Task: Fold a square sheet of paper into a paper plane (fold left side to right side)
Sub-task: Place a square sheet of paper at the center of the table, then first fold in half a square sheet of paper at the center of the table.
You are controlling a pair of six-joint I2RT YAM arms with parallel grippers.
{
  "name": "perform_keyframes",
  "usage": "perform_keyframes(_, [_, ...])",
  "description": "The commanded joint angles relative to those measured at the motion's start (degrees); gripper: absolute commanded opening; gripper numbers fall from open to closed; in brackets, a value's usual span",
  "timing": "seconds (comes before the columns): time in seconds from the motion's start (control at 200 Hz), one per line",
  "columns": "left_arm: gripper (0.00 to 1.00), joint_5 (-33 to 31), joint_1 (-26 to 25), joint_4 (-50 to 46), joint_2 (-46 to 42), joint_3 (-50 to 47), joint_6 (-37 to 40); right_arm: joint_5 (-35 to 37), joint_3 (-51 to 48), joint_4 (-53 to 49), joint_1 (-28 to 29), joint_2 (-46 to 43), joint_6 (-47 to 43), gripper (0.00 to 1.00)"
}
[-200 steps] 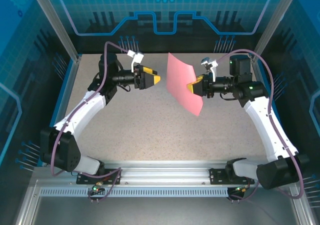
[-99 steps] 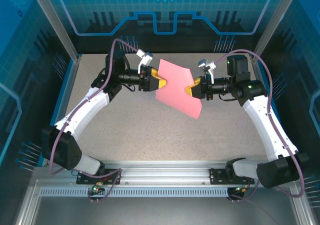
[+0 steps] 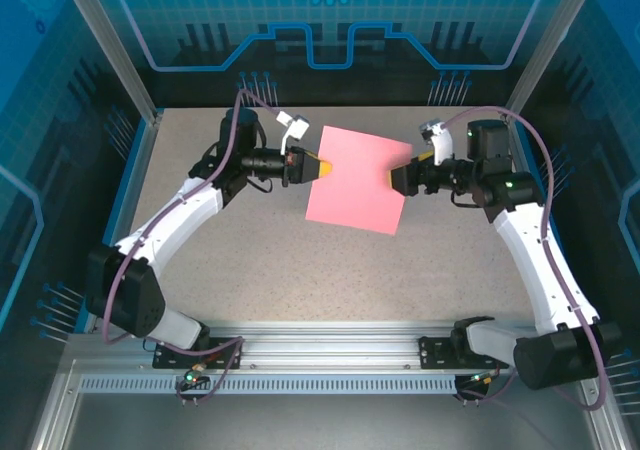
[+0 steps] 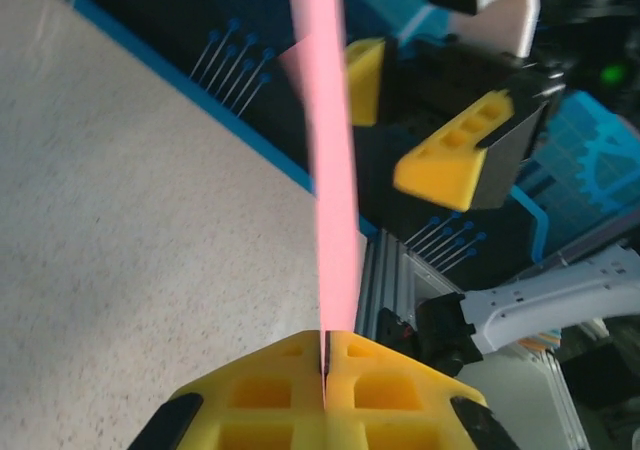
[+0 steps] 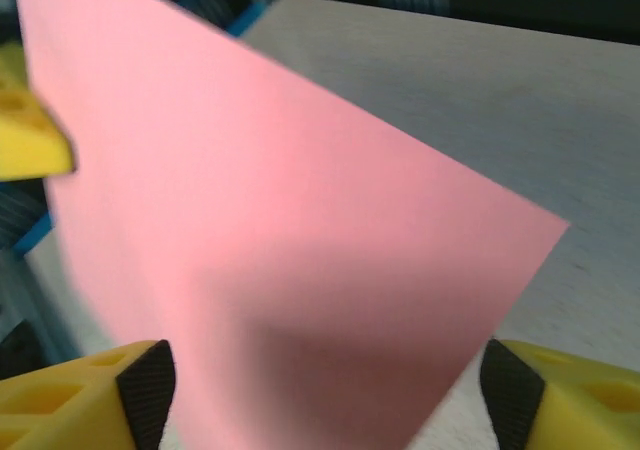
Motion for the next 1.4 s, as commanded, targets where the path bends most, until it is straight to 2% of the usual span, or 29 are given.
perform_keyframes(0.0, [0.05, -5.78, -0.37, -0.86, 3.41, -5.28, -5.89, 10.03, -3.45, 0.25, -2.58, -1.52, 5.91, 0.9])
perform_keyframes(0.185, [0.03, -10.56, -1.31, 1.49, 9.43, -11.0, -11.48, 9.01, -8.58, 1.91, -2.32, -0.56, 10.77, 0.9])
perform_keyframes(0.485, [0.01, -19.03, -1.92, -9.03, 16.09, -9.5, -10.77, 9.21, -11.94, 3.47, -0.56, 3.25, 16.53, 0.76])
perform_keyframes(0.76, [0.02, -21.45, -2.01, -14.79, 16.99, -7.41, -10.85, 8.95, -12.95, 4.94, 3.02, 7.89, 19.19, 0.71])
perform_keyframes(0.95, [0.03, -22.46, -2.57, -16.59, 17.05, -6.64, -11.77, 7.15, -12.42, 8.95, 7.51, 15.83, 22.66, 0.56])
perform_keyframes(1.045, [0.04, -23.16, -2.89, -17.58, 17.21, -6.19, -12.47, 7.71, -11.25, 10.9, 9.6, 20.91, 24.35, 0.43])
perform_keyframes(1.28, [0.04, -25.24, -3.62, -18.62, 16.95, -6.47, -15.3, 8.3, -8.71, 13.18, 12.55, 30.72, 27.61, 0.28])
perform_keyframes(1.396, [0.04, -25.7, -3.97, -18.65, 16.84, -6.59, -16.18, 7.77, -7.95, 12.92, 13.18, 34.45, 27.67, 0.24])
